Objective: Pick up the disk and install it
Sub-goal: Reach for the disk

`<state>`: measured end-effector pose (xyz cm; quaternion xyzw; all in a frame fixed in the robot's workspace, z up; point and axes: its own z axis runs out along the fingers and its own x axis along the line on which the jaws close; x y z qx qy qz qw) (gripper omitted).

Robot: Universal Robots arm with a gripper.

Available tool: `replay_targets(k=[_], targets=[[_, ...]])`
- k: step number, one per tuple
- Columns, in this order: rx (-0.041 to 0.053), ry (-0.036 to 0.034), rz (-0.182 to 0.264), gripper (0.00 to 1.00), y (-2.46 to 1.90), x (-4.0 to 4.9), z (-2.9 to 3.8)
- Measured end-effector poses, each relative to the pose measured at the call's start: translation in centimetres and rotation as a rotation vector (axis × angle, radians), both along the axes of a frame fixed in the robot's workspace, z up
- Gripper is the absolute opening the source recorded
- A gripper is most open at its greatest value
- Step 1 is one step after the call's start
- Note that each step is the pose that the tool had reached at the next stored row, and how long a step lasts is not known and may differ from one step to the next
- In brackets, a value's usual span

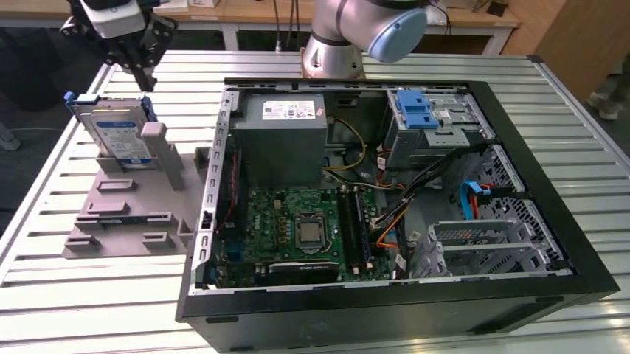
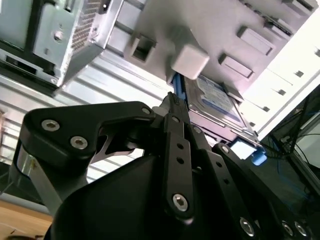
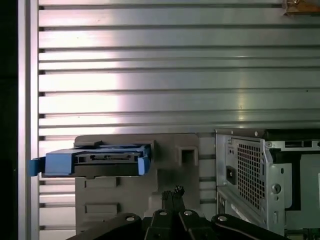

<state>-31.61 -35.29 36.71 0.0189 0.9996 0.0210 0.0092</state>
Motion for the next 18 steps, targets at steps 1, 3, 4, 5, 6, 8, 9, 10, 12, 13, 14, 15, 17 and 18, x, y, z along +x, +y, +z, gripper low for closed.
replay_targets(k=[1, 3, 4, 5, 6, 8, 9, 10, 12, 13, 14, 15, 17, 18], targets=[[0.0000, 0.0005, 0.000, 0.11, 0.06, -0.38, -0.03], [0.0000, 0.0018, 0.000, 0.11, 0.19, -1.13, -0.09], [-0.0001, 0.0024, 0.000, 0.11, 0.25, -1.51, -0.12], [0.0000, 0.0031, 0.000, 0.11, 0.33, -1.89, -0.16], [0.0000, 0.0038, 0.000, 0.11, 0.42, -2.32, -0.19], [0.0000, 0.0051, 0.000, 0.11, 0.59, -3.11, -0.26], [-0.0001, 0.0059, 0.000, 0.11, 0.66, -3.52, -0.28], [0.0000, 0.0066, 0.000, 0.11, 0.72, -3.92, -0.33], [0.0001, 0.0085, 0.000, 0.11, 0.81, -4.65, -0.41], [0.0000, 0.0095, 0.000, 0.11, 0.86, -5.03, -0.46], [0.0000, 0.0106, 0.000, 0.11, 0.91, -5.42, -0.49], [-0.0001, 0.0117, 0.000, 0.11, 0.95, -5.81, -0.53], [0.0001, 0.0137, 0.000, 0.11, 1.04, -6.63, -0.61], [0.0000, 0.0149, 0.000, 0.11, 1.09, -7.02, -0.65]])
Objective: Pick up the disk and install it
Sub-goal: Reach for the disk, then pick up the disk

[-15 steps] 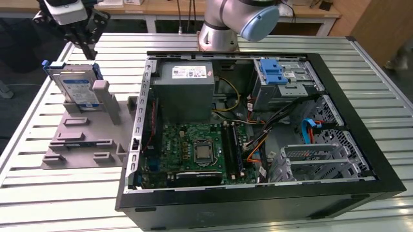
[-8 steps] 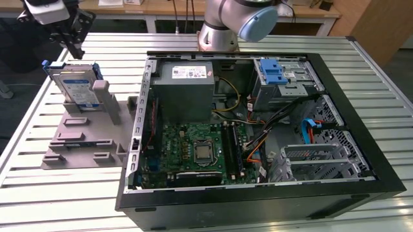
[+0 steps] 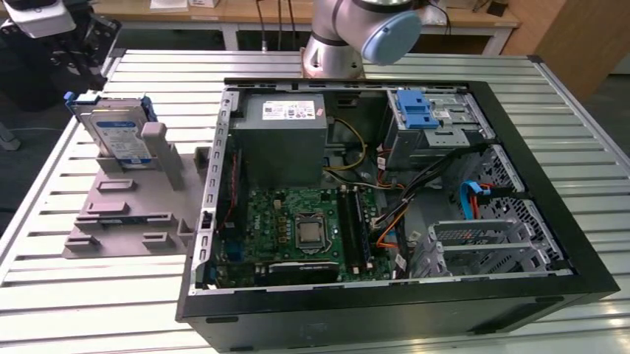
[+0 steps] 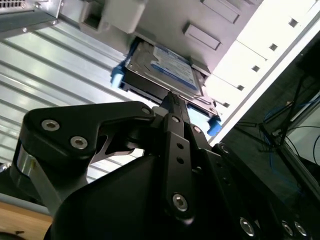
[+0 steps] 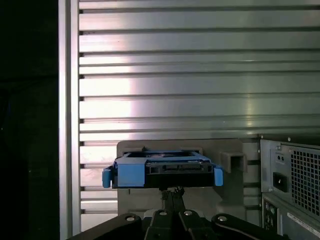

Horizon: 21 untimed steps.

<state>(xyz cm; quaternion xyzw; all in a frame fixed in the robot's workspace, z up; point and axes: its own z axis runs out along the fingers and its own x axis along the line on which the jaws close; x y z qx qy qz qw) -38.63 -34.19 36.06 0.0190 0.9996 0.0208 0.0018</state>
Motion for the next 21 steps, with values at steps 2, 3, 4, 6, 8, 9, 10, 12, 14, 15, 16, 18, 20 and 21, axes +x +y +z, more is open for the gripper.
replay_targets(k=[2, 3, 4, 6, 8, 9, 10, 12, 14, 15, 16, 18, 20, 21], targets=[[-0.0001, 0.0018, 0.000, 0.11, 0.10, -0.79, -0.06], [0.0000, 0.0026, 0.000, 0.11, 0.14, -1.15, -0.09], [0.0000, 0.0032, 0.000, 0.11, 0.18, -1.46, -0.12], [0.0000, 0.0044, 0.000, 0.11, 0.23, -1.90, -0.17], [0.0000, 0.0058, 0.000, 0.11, 0.24, -1.97, -0.18], [0.0000, 0.0059, 0.000, 0.11, 0.24, -1.97, -0.18], [-0.0001, 0.0061, 0.000, 0.11, 0.24, -1.97, -0.17], [0.0000, 0.0059, 0.000, 0.11, 0.24, -1.99, -0.18], [0.0000, 0.0060, 0.000, 0.11, 0.24, -1.99, -0.18], [0.0000, 0.0060, 0.000, 0.11, 0.24, -1.99, -0.18], [0.0000, 0.0060, 0.000, 0.11, 0.24, -2.00, -0.18], [0.0000, 0.0060, 0.000, 0.11, 0.24, -2.00, -0.18], [0.0000, 0.0060, 0.000, 0.11, 0.24, -2.01, -0.18], [-0.0001, 0.0060, 0.000, 0.11, 0.24, -2.01, -0.17]])
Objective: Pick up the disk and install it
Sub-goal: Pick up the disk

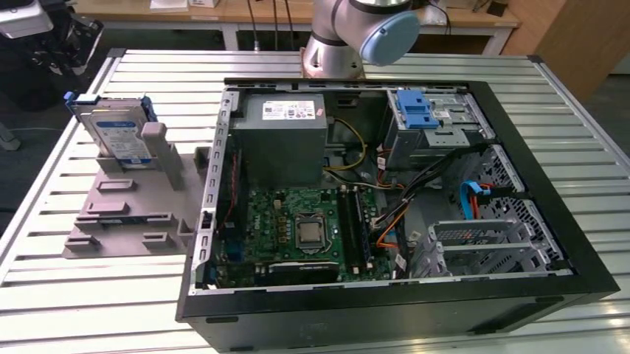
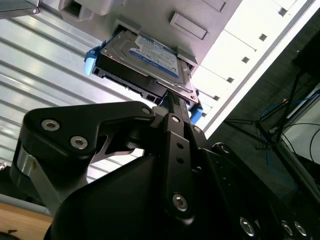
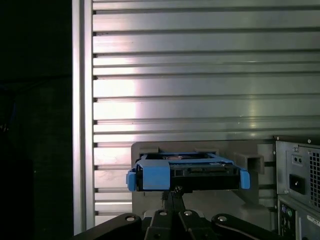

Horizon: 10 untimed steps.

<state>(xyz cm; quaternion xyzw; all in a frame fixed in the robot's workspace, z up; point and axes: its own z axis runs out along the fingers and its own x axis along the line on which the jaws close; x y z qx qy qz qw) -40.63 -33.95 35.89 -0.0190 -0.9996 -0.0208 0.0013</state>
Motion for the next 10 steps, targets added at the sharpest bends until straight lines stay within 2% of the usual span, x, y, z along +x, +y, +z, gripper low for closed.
replay_targets(k=[3, 10], targets=[[0.0000, 0.0000, 0.016, 0.11, 0.00, -0.01, 0.00], [-0.0003, -0.0001, 0.140, 0.11, 0.00, -0.01, -0.03]])
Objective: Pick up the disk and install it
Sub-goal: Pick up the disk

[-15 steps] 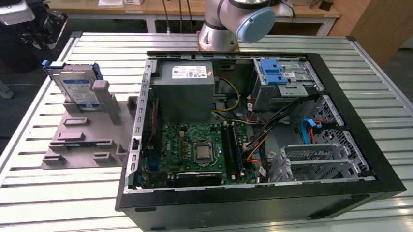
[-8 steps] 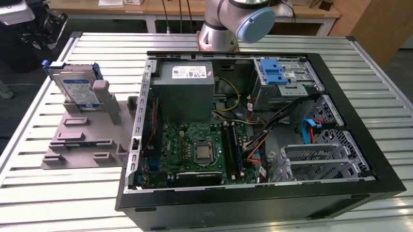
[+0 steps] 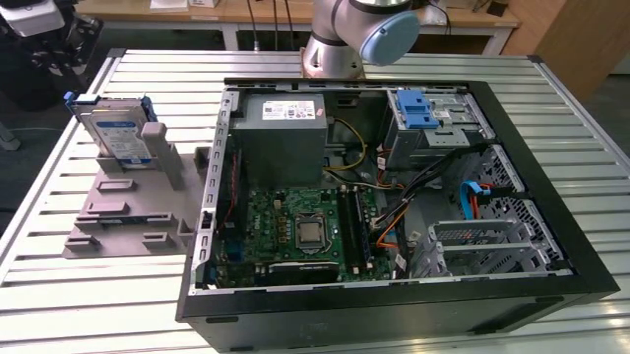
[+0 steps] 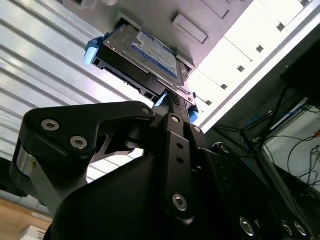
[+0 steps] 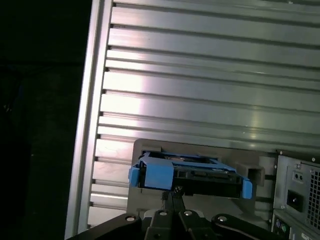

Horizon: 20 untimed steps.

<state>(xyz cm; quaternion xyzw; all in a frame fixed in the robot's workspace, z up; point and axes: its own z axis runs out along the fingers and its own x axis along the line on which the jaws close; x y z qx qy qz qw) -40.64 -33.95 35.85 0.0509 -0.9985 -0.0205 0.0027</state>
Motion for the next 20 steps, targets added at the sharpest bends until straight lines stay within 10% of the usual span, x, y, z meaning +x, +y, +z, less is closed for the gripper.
replay_targets(k=[20], targets=[[-0.0042, -0.0002, 0.337, 0.11, 0.00, 0.00, -0.12]])
